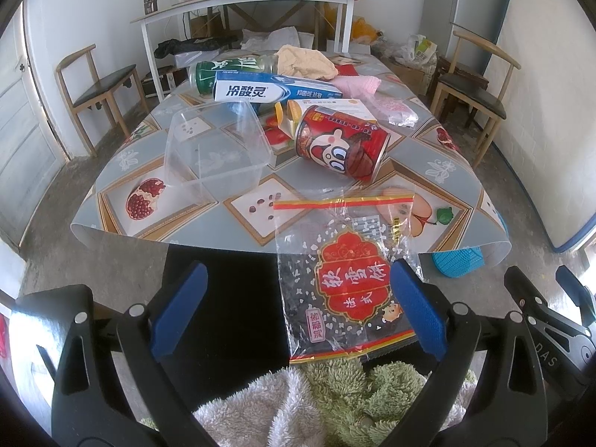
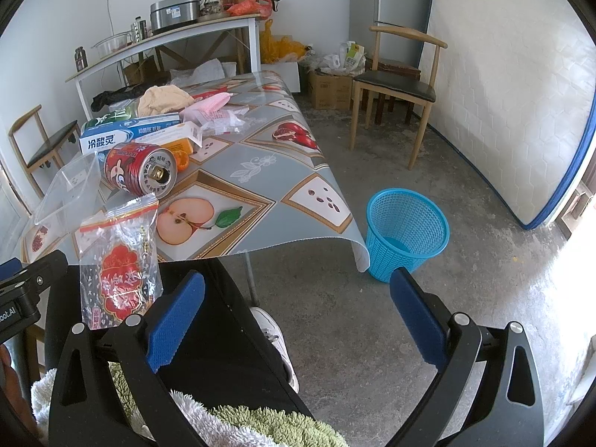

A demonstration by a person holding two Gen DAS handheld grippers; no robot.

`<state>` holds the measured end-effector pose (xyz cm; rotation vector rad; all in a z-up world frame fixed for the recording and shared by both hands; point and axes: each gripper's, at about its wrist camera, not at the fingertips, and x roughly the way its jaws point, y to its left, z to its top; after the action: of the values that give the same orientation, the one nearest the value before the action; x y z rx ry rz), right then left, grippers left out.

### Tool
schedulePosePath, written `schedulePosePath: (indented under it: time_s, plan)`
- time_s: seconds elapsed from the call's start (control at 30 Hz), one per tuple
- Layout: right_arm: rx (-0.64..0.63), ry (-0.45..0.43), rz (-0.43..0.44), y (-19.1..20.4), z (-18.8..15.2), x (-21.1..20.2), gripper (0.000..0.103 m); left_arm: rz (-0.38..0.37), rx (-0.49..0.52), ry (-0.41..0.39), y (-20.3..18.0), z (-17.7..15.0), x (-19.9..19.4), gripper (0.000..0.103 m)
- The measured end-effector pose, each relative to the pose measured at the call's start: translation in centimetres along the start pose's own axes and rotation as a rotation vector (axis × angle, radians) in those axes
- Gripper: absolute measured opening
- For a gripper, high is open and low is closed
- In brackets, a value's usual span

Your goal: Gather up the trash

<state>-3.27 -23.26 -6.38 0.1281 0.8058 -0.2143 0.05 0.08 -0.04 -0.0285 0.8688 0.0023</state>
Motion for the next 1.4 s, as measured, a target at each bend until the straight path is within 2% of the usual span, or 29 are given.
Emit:
schedulePosePath:
  time_s: [0.97,1.4]
  plan:
    - [-0.001,0.0,0.003,-0.1,0.1,0.2,0.097,-0.005,-0.005,0.009,-0.3,-0.4,0.6,0.094]
    - [-0.022,-0.011,0.029,0.6,0.8,0.6,0.097,-0.016,-0.038,0.021,0.5,-0.6,1.0,0.094]
